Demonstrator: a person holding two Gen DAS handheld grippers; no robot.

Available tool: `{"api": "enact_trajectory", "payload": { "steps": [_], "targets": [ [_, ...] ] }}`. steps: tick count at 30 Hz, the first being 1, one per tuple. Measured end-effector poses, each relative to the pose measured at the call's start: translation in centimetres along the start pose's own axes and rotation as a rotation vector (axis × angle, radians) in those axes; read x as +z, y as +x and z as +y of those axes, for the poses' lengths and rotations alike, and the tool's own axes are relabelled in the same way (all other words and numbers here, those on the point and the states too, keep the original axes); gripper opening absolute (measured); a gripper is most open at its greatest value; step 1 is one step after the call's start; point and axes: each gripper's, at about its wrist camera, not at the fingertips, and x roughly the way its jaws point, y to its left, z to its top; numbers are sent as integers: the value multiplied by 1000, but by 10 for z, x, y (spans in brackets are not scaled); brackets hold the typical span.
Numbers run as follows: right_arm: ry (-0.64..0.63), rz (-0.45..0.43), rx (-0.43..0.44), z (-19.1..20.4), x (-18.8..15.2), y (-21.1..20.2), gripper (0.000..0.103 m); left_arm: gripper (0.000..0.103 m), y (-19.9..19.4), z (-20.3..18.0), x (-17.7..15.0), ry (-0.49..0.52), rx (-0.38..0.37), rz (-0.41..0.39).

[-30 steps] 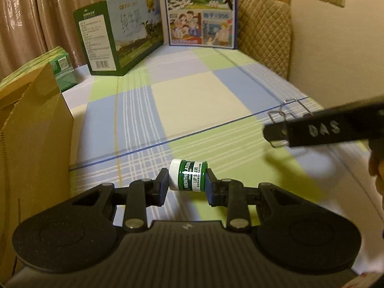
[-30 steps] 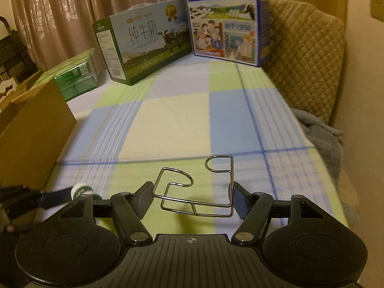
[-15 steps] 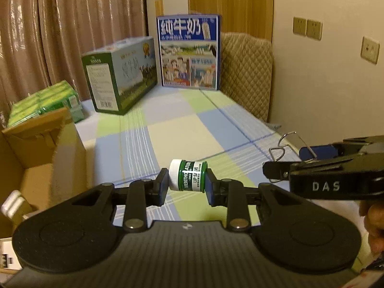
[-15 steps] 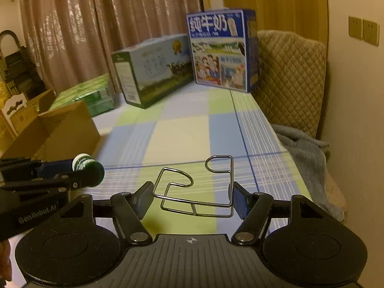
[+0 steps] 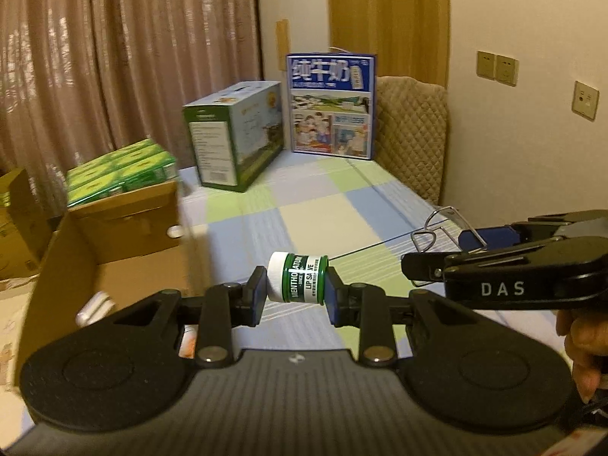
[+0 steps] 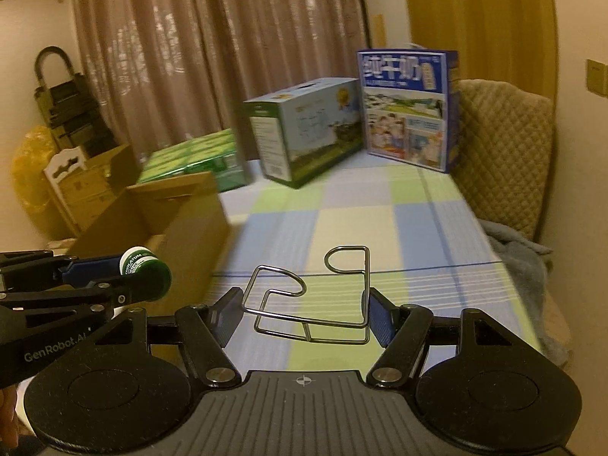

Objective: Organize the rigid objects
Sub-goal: 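Carry the bottle and wire holder over the cardboard box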

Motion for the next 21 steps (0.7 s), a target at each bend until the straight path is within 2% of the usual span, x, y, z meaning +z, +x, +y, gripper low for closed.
{"api": "enact_trajectory", "payload": {
  "steps": [11,21],
  "targets": [
    [-62,20,124,73,6,14,65,26,-43,87,-20,-20,153,18],
    [-109,46,214,126,19,50,65,26,-47,152,-26,-31,237,45]
  ]
}}
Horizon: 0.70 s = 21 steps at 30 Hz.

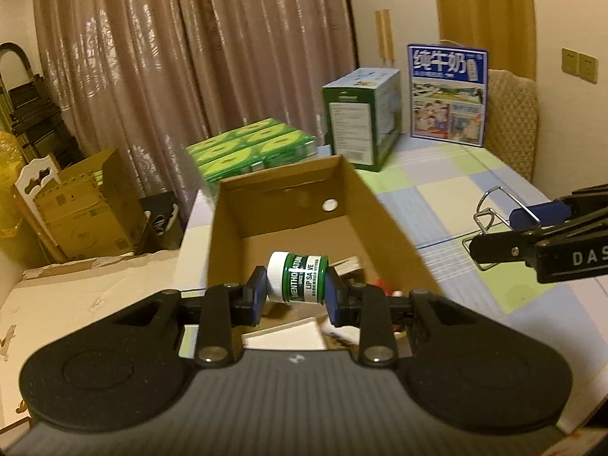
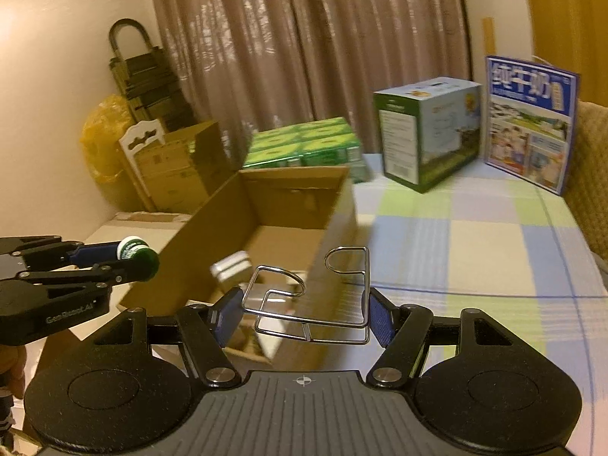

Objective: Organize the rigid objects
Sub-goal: 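Carry the bottle and wire holder over the cardboard box, then lower the bottle into the box and open the left gripper while the right releases the holder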

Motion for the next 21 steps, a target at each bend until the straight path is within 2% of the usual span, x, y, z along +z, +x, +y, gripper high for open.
{"api": "enact_trajectory", "payload": {
  "steps": [9,21],
  "targets": [
    [-26,31,26,23,10,39,65,26,28,31,1,-21,2,39],
    [-23,83,21,29,8,76,65,26,59,42,-4,-31,-24,89]
  ]
}}
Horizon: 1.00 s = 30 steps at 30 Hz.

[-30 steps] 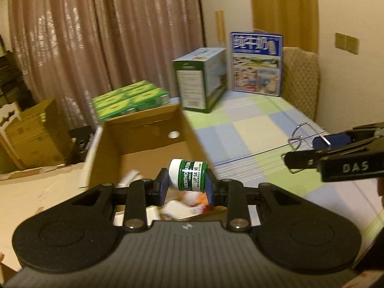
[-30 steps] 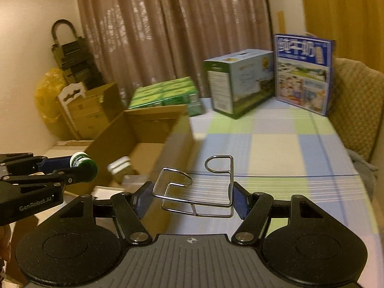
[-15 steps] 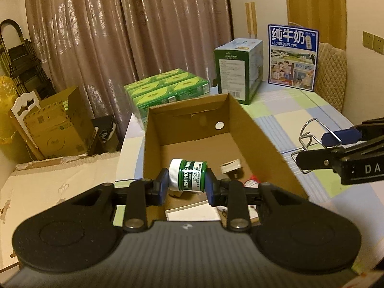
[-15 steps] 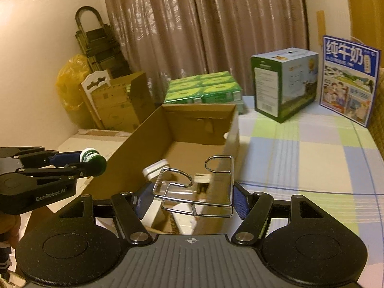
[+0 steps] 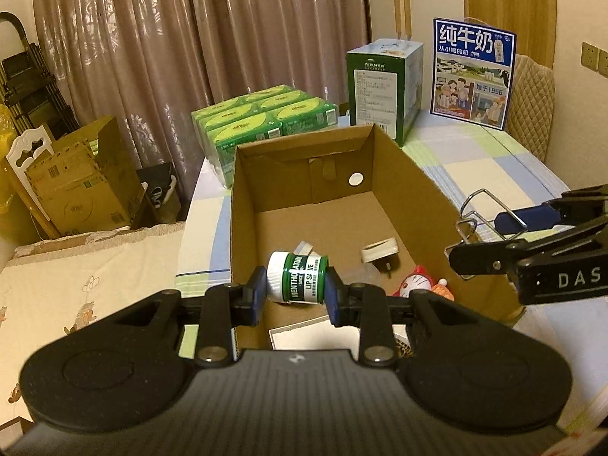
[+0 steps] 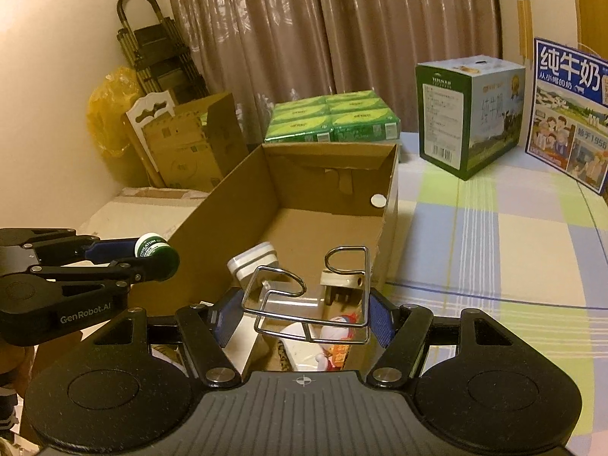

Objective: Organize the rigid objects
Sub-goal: 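Lower the bottle into the box and open the left gripper while the right releases the holder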

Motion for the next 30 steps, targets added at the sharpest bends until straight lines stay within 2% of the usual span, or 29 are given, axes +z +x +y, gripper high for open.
{"api": "enact_trajectory", "payload": {
  "steps": [13,16,30],
  "targets": [
    [5,16,-4,3,-2,15,65,27,20,5,-7,-20,-32,45],
    [5,19,-6,3,-2,16,65,33,20,5,-7,-27,-23,43],
    [11,19,0,7,-1,13,65,38,5,18,-7,-43,20,23]
  ]
}}
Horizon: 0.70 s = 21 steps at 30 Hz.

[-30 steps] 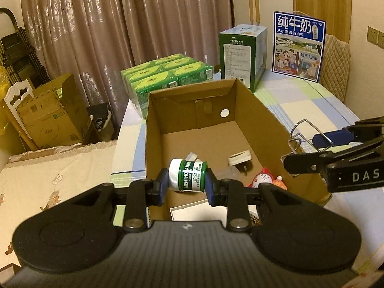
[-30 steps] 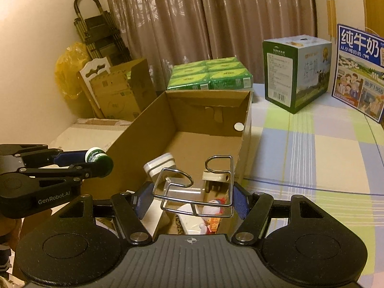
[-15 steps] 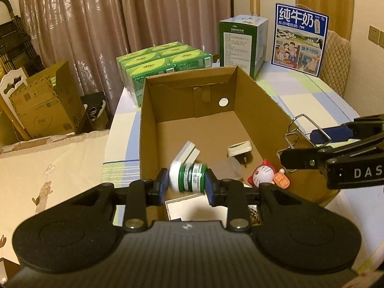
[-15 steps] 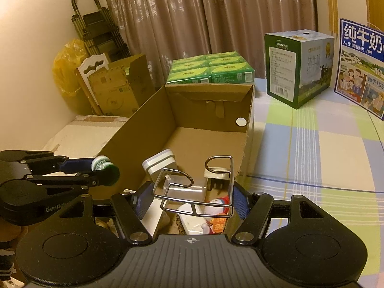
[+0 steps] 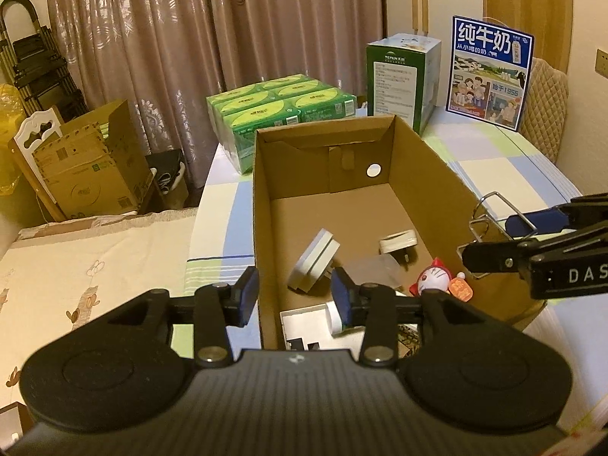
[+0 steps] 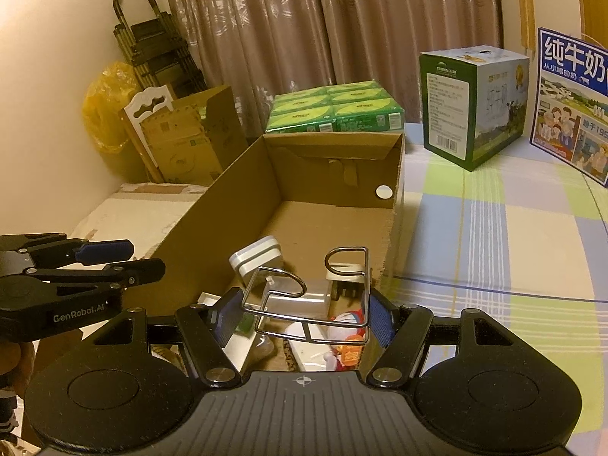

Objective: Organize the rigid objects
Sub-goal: 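Lower the bottle into the box and open the left gripper while the right releases the holder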

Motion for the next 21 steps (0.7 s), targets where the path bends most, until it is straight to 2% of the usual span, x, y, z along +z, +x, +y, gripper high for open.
{"api": "enact_trajectory", "payload": {
  "steps": [9,14,21],
  "targets": [
    [2,0,0,4,0,1,65,39,-2,2,-5,-4,-7,1],
    [15,-15,33,3,3,1,65,40,-3,3,-6,-3,-4,-4],
    [34,-78,46,-3,7,-10,66,52,-7,3,-8,-5,-7,-20]
  ]
}}
